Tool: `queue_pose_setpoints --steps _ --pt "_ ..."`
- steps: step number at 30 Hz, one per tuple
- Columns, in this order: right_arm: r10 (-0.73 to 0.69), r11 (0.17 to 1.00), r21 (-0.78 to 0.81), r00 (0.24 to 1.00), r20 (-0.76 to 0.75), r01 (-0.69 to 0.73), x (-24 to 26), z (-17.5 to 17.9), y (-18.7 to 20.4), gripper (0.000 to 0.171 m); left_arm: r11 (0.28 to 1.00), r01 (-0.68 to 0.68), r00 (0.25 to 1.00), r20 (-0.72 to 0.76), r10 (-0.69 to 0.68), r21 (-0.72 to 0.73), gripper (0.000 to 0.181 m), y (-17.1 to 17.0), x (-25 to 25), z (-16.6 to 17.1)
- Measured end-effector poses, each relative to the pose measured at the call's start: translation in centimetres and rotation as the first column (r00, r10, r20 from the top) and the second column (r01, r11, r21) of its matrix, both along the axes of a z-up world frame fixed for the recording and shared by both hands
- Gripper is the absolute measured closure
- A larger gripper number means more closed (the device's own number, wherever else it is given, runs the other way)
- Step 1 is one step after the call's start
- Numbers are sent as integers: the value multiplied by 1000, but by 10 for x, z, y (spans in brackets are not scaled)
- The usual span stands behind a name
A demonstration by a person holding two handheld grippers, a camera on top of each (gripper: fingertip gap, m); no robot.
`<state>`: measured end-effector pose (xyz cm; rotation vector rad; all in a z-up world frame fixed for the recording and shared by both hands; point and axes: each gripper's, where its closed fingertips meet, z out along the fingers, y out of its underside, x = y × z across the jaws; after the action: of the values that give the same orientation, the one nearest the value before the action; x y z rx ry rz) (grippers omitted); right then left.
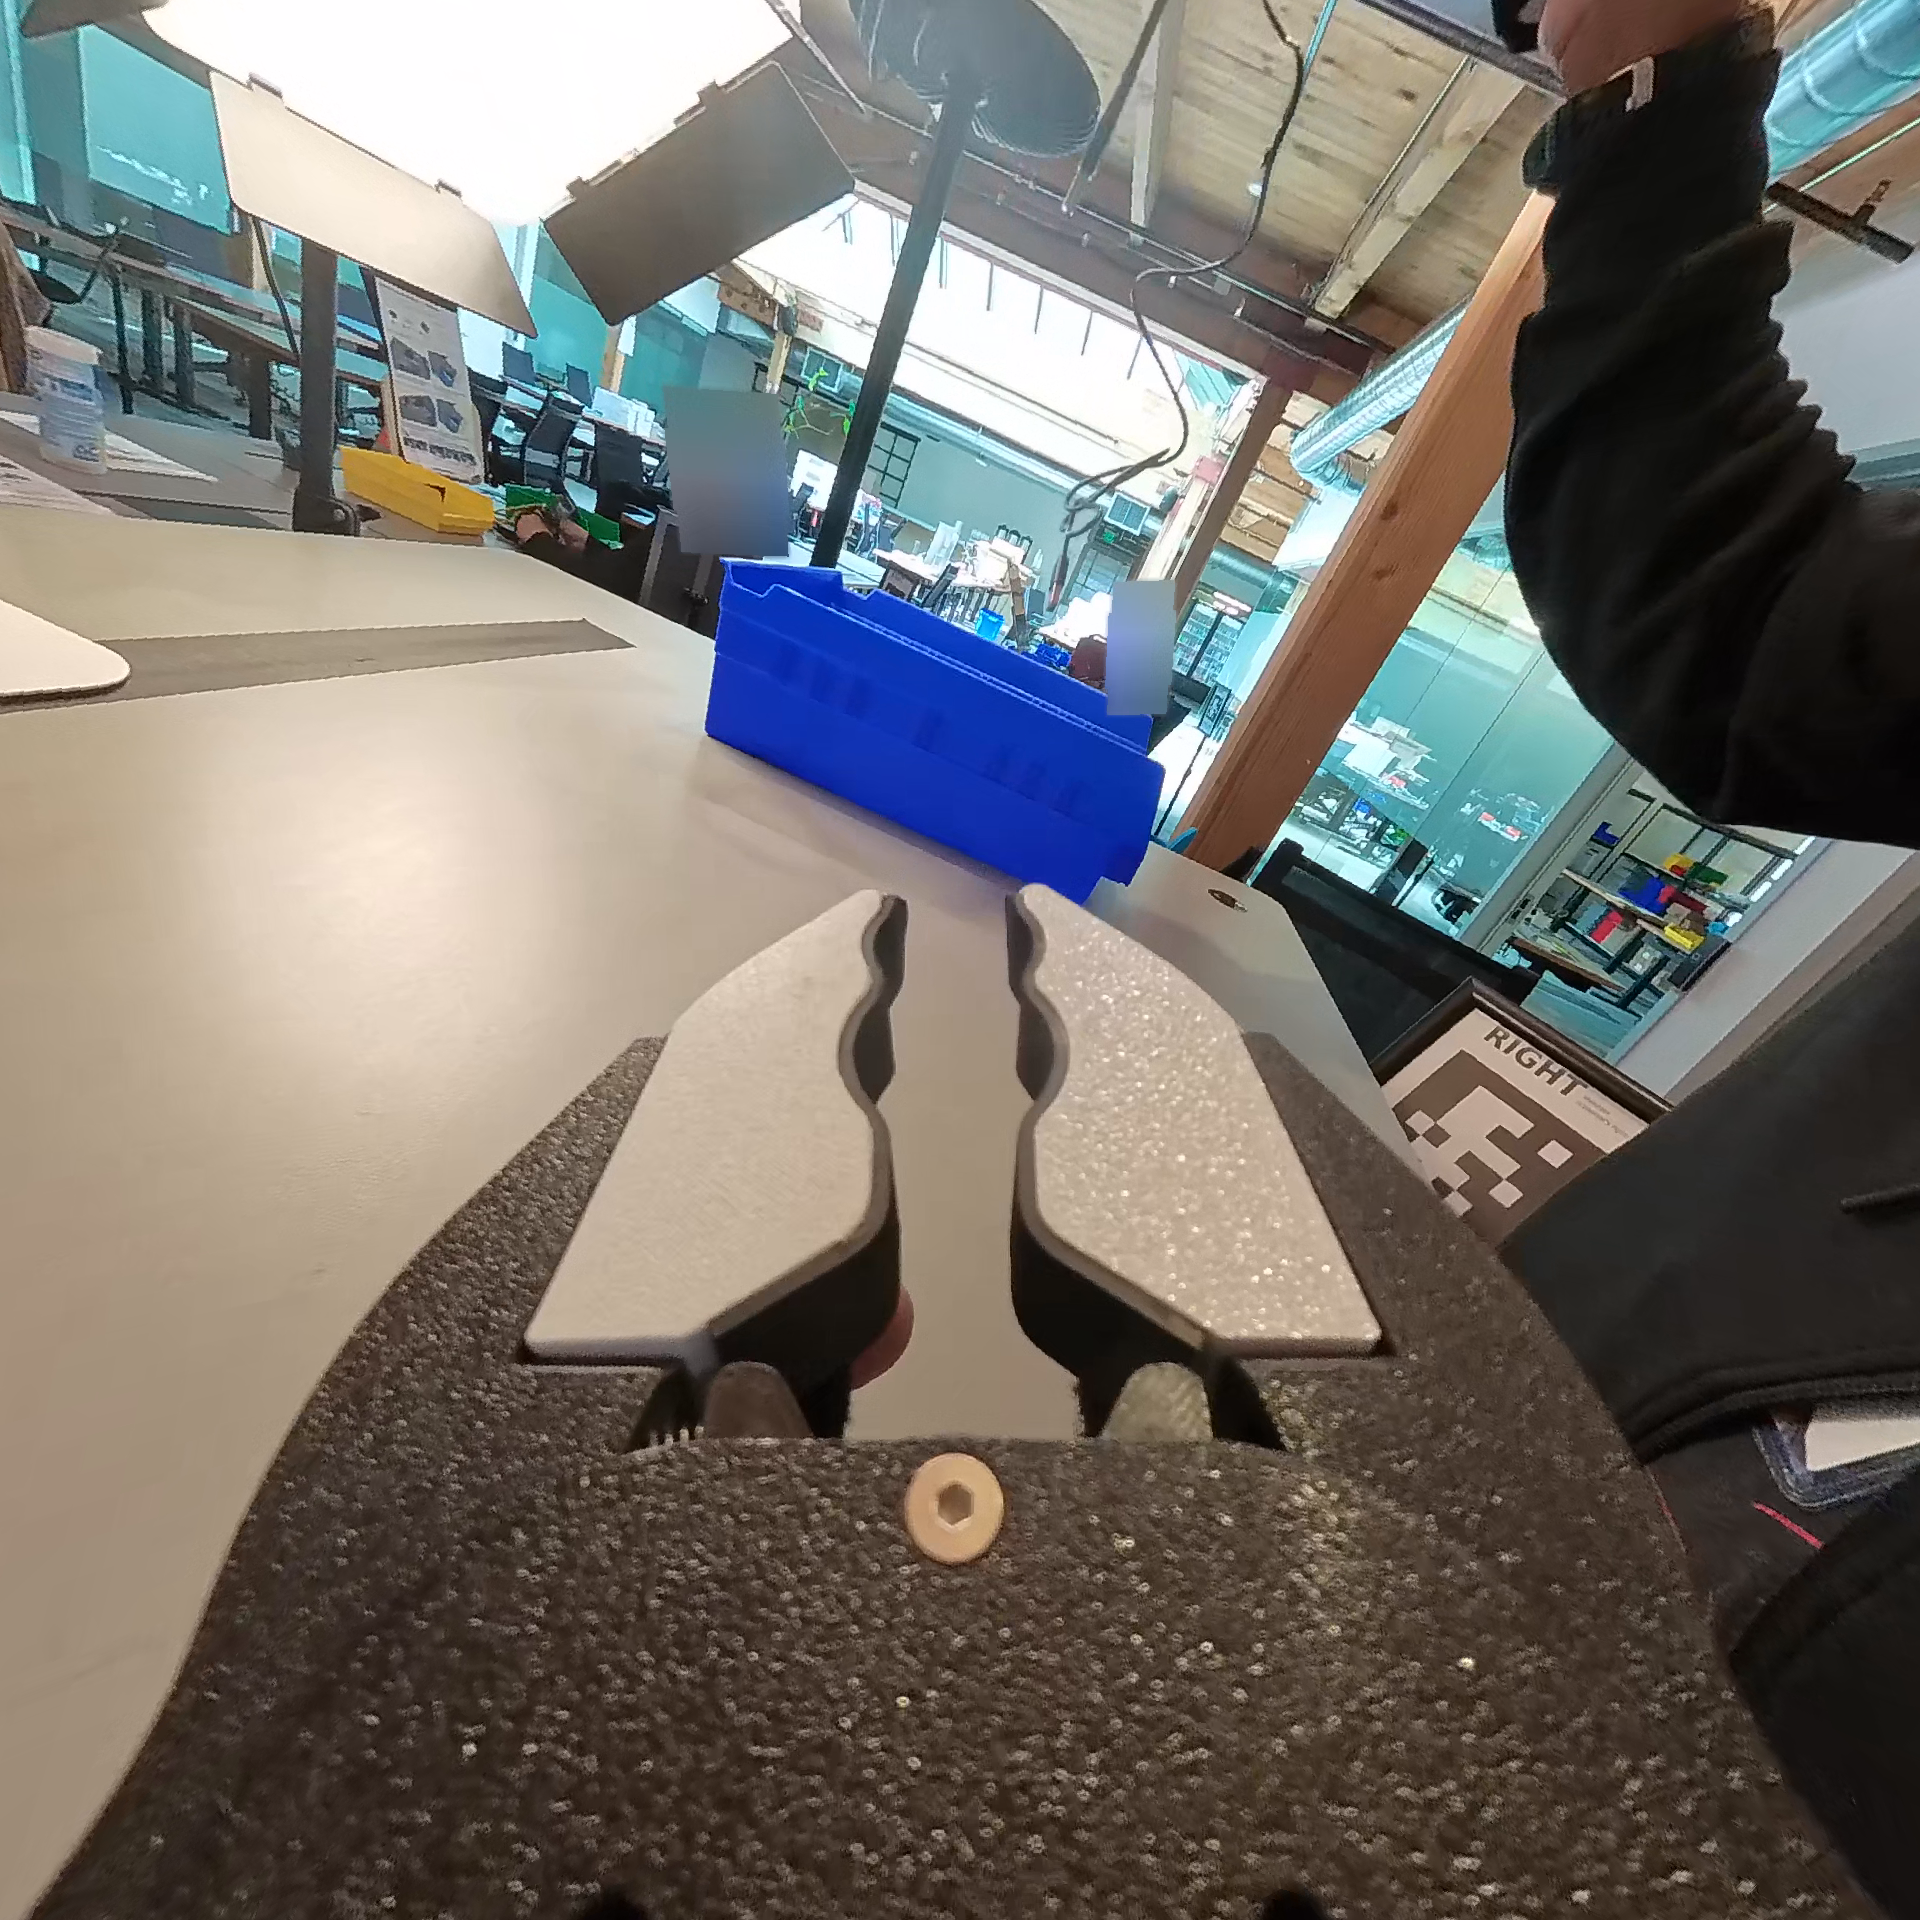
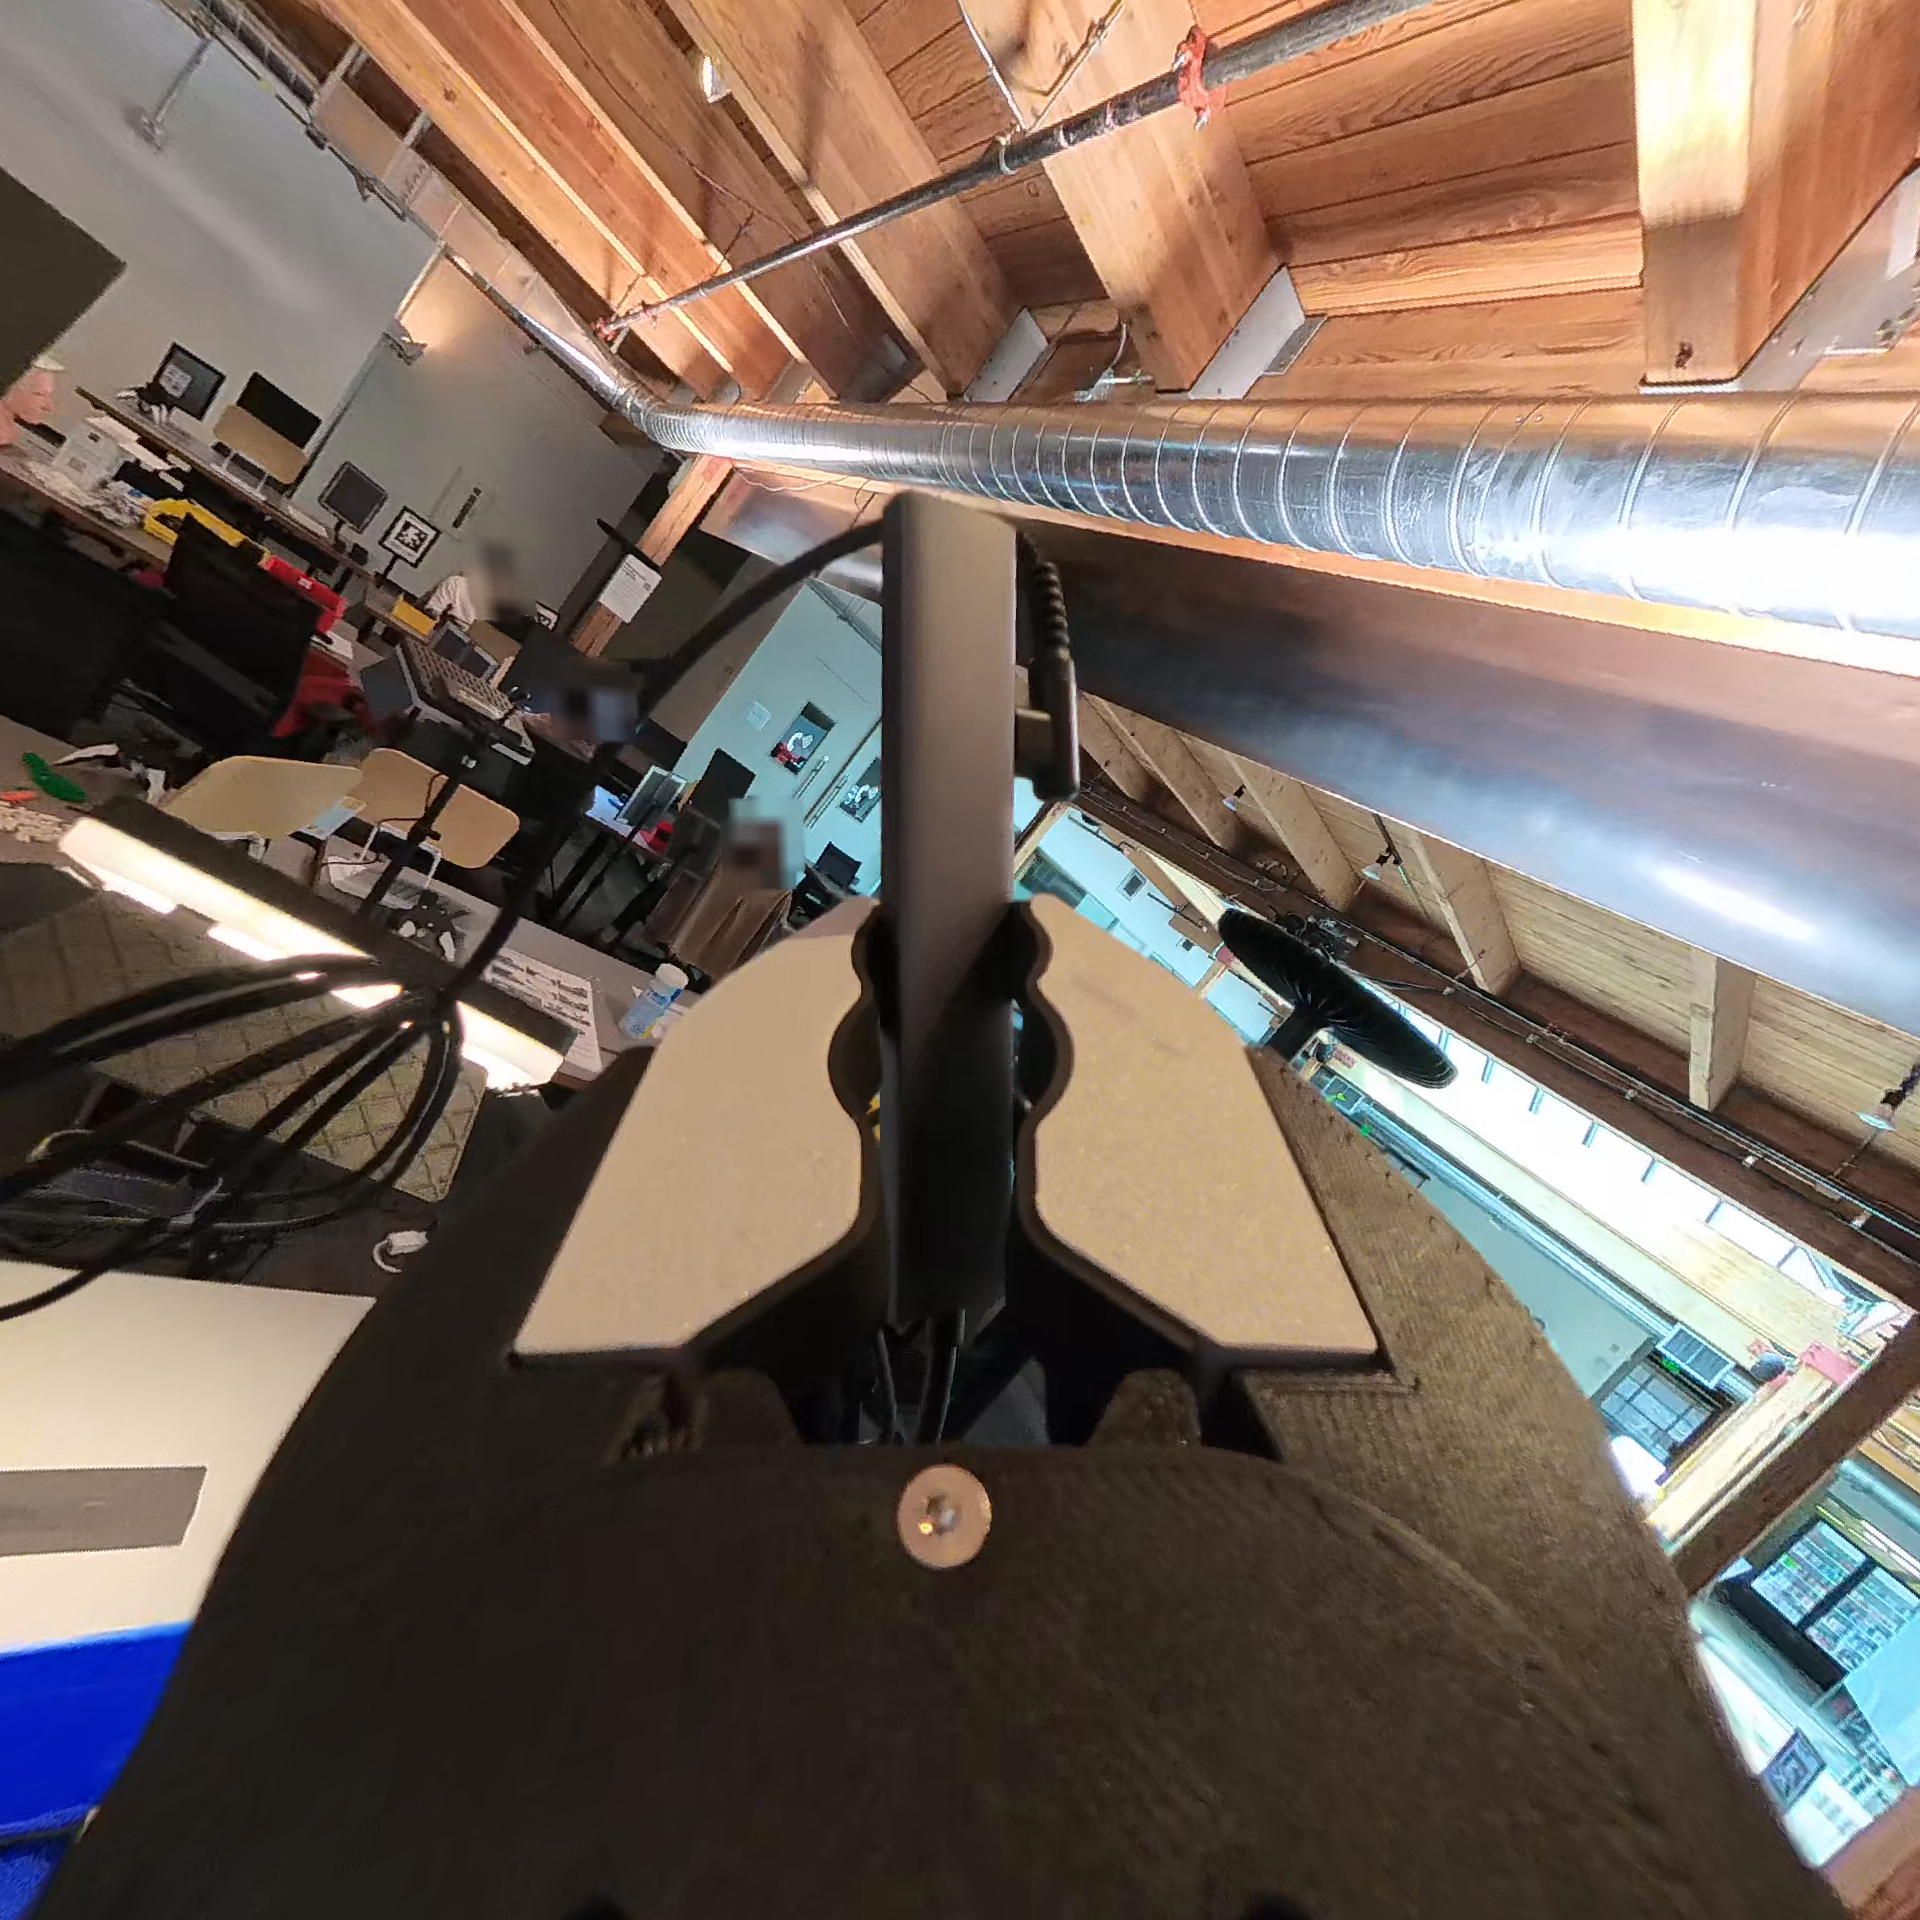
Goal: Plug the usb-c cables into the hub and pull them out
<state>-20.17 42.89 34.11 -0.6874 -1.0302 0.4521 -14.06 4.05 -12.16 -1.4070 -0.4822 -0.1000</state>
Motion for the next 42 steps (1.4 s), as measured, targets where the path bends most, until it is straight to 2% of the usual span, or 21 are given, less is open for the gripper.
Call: queue_pose_setpoints --steps 5,14,18,21,23,27,29,31,35,39,42 --pt "-44 998 -51 995 87 48 -13 -48 24 149 1000 4 1000 -2 -4 -24 162 2 2 -2" --pt "-150 961 -183 945 292 209 -18 -188 114 149 1000 1 999 37 -1 5 162 -2 -3 -2" --pt "-106 980 -115 910 400 165 -22 -251 113 150 1000 10 999 52 -11 21 162 -3 -4 -1" --pt "-43 989 -99 844 534 112 -26 -313 95 149 1000 21 998 50 -22 19 162 -2 -2 -2" --pt "42 988 -141 769 638 63 -27 -361 76 150 1000 23 998 52 -24 21 162 -2 -2 -1" --pt "114 982 -178 535 837 69 -17 -455 51 152 999 19 998 56 -21 35 162 -4 -3 0" --pt "122 975 -192 455 882 110 -12 -487 49 152 999 18 998 52 -20 36 162 -4 -3 0" --pt "167 959 -248 434 885 138 -12 -505 50 149 999 18 999 48 -20 35 162 -4 -2 0" --pt "273 915 -372 439 856 156 -16 -510 52 148 999 18 999 48 -19 34 162 -4 -2 0" --pt "260 920 -355 418 870 168 -23 -514 58 144 999 26 998 50 -27 20 162 -1 -2 -1" --pt "216 932 -317 435 874 175 -29 -511 66 143 999 25 999 47 -26 20 162 -1 -2 -1"
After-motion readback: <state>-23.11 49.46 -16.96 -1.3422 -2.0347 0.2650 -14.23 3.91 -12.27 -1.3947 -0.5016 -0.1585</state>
